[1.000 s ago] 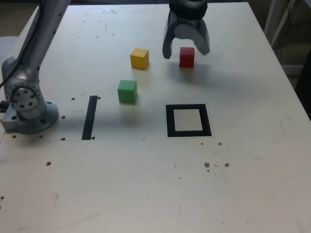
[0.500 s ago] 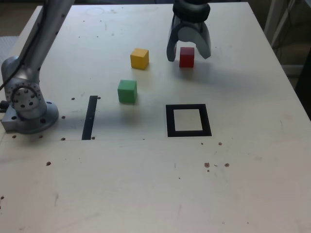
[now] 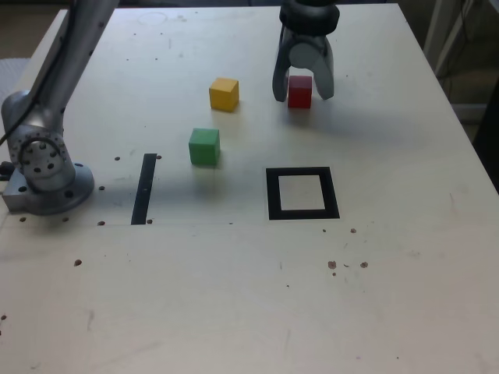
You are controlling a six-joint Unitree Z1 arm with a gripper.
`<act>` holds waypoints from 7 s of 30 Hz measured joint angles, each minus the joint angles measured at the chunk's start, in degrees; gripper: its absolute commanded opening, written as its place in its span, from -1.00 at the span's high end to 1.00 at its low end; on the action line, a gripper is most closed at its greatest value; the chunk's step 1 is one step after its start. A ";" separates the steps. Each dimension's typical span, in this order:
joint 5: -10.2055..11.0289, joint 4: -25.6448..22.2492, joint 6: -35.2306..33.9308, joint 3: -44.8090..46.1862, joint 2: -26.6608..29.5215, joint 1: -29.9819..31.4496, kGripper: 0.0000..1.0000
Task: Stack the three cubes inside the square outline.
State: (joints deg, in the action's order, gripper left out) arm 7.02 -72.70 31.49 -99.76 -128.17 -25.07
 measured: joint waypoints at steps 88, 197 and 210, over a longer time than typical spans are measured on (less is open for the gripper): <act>-6.50 10.39 -38.50 20.53 10.40 33.10 -0.56; 3.90 16.01 7.11 32.27 15.42 -5.64 0.24; 5.12 15.65 5.07 32.35 19.28 -5.61 0.44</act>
State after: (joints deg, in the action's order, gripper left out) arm 12.14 -57.05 36.57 -67.40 -108.89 -30.68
